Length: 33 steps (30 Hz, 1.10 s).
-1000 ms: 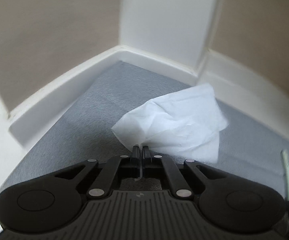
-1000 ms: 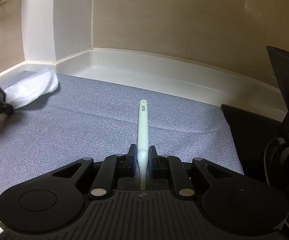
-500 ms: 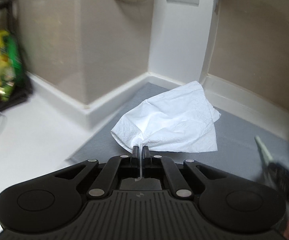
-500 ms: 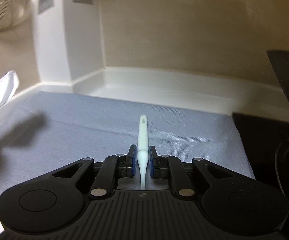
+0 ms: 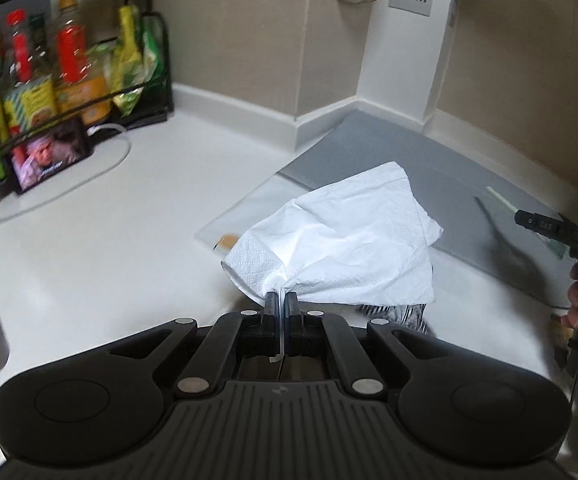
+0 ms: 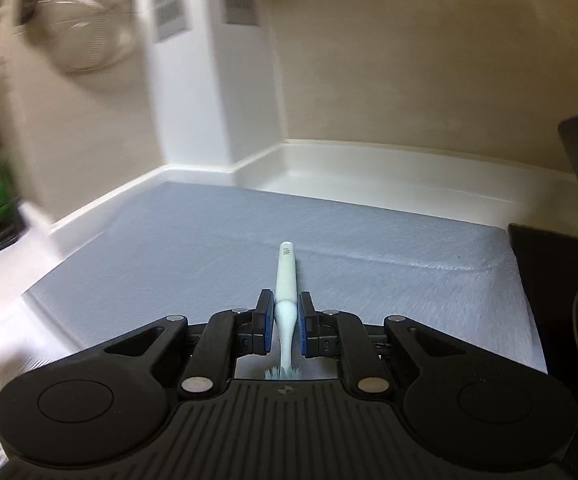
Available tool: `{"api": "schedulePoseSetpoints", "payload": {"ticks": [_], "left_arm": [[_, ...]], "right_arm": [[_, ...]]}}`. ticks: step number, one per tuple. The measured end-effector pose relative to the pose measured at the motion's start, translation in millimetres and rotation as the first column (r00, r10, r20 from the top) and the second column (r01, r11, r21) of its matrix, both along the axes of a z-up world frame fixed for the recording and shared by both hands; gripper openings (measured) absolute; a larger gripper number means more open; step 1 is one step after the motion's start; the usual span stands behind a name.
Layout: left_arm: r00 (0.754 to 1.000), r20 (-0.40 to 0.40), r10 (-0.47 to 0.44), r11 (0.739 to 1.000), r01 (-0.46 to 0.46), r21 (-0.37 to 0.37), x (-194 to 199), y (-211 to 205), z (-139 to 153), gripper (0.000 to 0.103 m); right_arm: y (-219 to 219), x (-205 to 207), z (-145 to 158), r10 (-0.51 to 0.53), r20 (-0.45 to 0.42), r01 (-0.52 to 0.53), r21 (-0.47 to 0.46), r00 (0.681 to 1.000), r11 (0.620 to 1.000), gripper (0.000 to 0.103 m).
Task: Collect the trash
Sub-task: 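Carry the toothbrush and tissue with both grippers down over the bin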
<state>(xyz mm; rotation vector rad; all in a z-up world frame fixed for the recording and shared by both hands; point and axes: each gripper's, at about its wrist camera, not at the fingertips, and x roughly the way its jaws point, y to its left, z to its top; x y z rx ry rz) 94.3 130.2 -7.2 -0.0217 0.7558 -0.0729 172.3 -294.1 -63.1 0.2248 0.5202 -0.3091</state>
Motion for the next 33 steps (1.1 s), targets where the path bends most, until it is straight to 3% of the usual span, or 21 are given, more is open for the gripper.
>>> {"api": "schedulePoseSetpoints", "payload": {"ticks": [9, 13, 22, 33], "left_arm": [[0.998, 0.062, 0.005, 1.000, -0.007, 0.030, -61.9, 9.2, 2.1, 0.001], [0.999, 0.040, -0.006, 1.000, 0.005, 0.015, -83.4, 12.4, -3.5, 0.001], [1.000, -0.009, 0.025, 0.998, -0.024, 0.056, -122.3, 30.2, -23.4, 0.001], [0.995, -0.061, 0.075, 0.994, -0.070, 0.087, -152.8, 48.4, -49.5, 0.001]], "right_arm": [[54.6, -87.7, 18.5, 0.092, 0.055, -0.092, -0.010, 0.994, 0.996, 0.013], [73.5, -111.7, 22.7, 0.111, 0.064, -0.109, -0.027, 0.992, 0.994, 0.013], [125.1, -168.2, 41.1, 0.230, 0.100, -0.220, -0.109, 0.968, 0.970, 0.013], [174.7, -216.9, 39.7, 0.382, 0.074, -0.375, -0.093, 0.921, 0.922, 0.013]]}}
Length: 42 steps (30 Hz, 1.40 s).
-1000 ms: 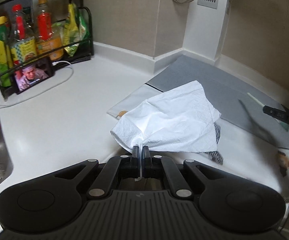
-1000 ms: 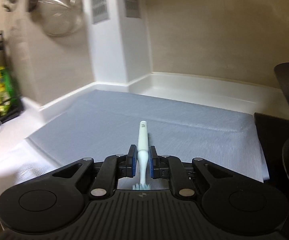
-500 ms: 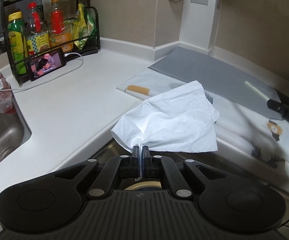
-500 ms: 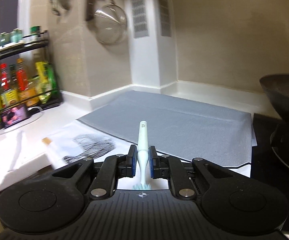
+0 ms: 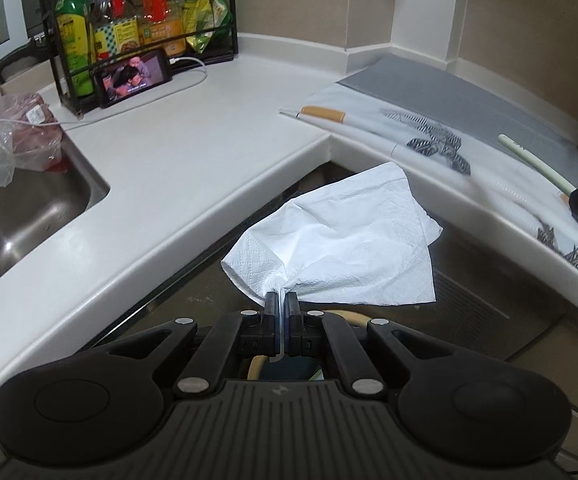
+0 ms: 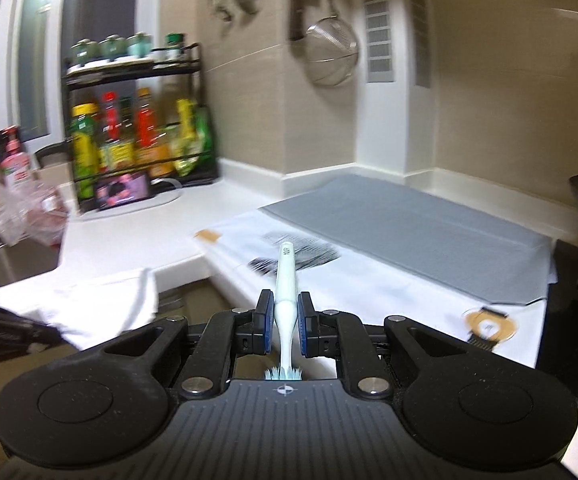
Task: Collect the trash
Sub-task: 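Carry the toothbrush and tissue with both grippers down over the bin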
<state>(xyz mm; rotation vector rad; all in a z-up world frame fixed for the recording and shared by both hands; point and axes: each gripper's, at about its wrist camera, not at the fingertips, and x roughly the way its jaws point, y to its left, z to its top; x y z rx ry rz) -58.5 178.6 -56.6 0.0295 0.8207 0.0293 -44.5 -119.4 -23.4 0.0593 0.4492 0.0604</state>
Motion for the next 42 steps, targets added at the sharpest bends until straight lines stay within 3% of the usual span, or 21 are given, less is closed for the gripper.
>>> {"api": "schedulePoseSetpoints", "payload": {"ticks": [12, 22, 42], "left_arm": [[0.996, -0.089, 0.000, 1.000, 0.000, -0.003, -16.6, -4.3, -37.7, 0.001], [0.994, -0.106, -0.009, 0.999, 0.014, 0.046, -20.1, -11.0, -53.4, 0.001], [0.992, -0.122, -0.032, 0.998, 0.039, 0.052, -18.3, -17.5, -59.4, 0.001]], "right_arm": [[46.6, -17.1, -31.3, 0.151, -0.122, -0.150, 0.020, 0.981, 0.989, 0.014], [55.5, -15.5, -63.8, 0.164, -0.227, -0.166, 0.014, 0.960, 0.986, 0.014], [57.1, -12.4, -70.9, 0.168, -0.262, -0.171, 0.012, 0.950, 0.985, 0.014]]}}
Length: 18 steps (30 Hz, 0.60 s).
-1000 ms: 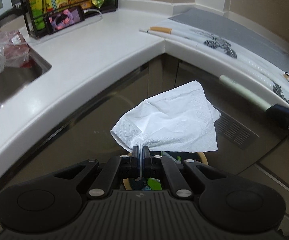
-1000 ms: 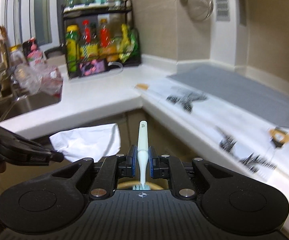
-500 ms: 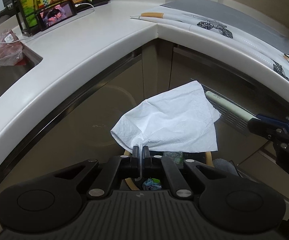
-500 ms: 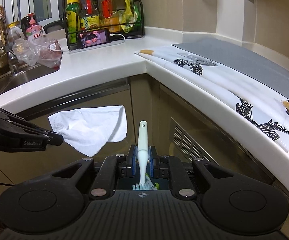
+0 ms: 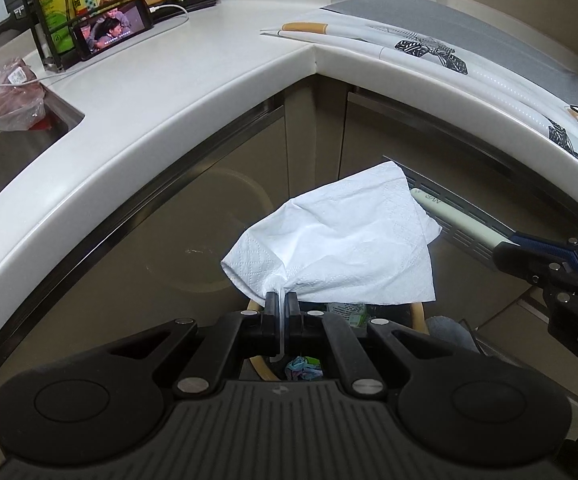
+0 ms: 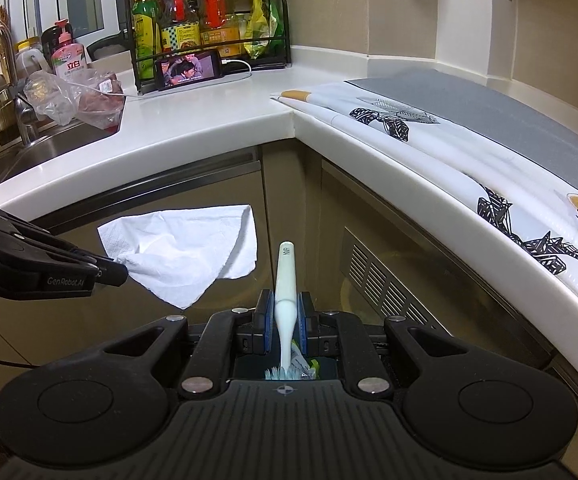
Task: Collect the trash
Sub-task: 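Carry the toothbrush and tissue with both grippers down over the bin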
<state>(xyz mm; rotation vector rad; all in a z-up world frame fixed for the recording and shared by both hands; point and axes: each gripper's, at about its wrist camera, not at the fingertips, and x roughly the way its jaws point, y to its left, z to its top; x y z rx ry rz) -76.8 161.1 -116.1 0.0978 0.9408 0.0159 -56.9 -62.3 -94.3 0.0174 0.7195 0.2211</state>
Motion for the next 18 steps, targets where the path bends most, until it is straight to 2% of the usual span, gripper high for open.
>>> {"api": "schedulePoseSetpoints", "payload": {"ticks": [18], "left_arm": [[1.000, -0.011, -0.001, 1.000, 0.001, 0.001, 0.4, 1.2, -3.0, 0.001]], "right_arm": [[1.5, 5.1, -4.6, 0.015, -0.025, -0.015, -0.004, 1.000, 1.000, 0.014]]}}
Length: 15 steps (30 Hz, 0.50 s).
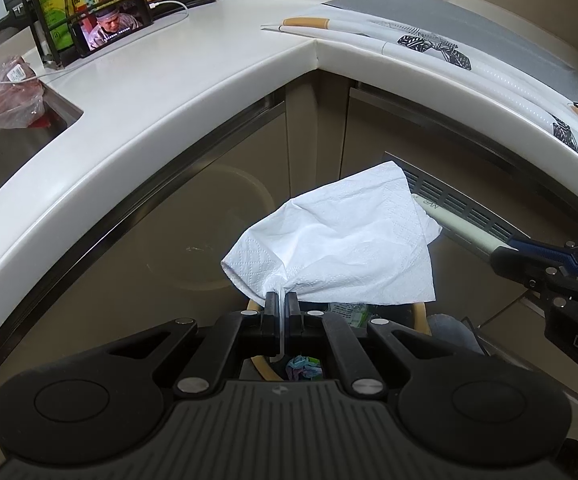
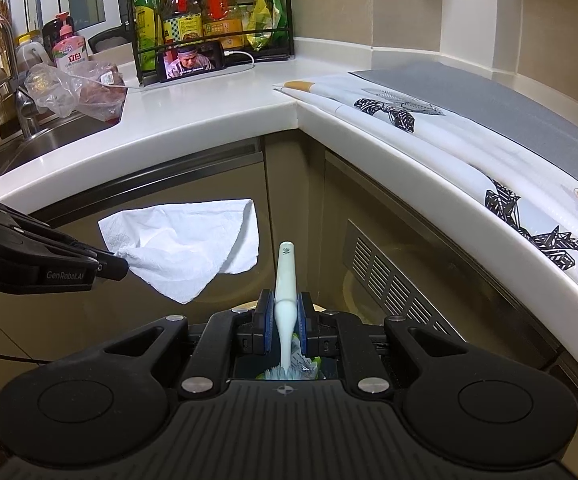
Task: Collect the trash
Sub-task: 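Carry the toothbrush and tissue with both grippers down over the bin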
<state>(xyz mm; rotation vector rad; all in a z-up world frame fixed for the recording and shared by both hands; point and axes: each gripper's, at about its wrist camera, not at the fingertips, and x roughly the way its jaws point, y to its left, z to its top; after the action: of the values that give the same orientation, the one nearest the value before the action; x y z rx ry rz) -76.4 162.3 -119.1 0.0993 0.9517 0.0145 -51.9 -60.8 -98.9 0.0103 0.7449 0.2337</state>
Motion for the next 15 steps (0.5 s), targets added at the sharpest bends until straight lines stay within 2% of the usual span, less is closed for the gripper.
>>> {"api": "schedulePoseSetpoints", "payload": {"ticks": [15], "left_arm": [[0.999, -0.047, 0.015, 1.000, -0.015, 0.008, 19.3, 3.4, -15.9, 0.002]], "right_arm": [[9.8, 19.1, -14.7, 0.011, -0.059, -0.012, -0.017, 0.998, 1.000, 0.014]]}}
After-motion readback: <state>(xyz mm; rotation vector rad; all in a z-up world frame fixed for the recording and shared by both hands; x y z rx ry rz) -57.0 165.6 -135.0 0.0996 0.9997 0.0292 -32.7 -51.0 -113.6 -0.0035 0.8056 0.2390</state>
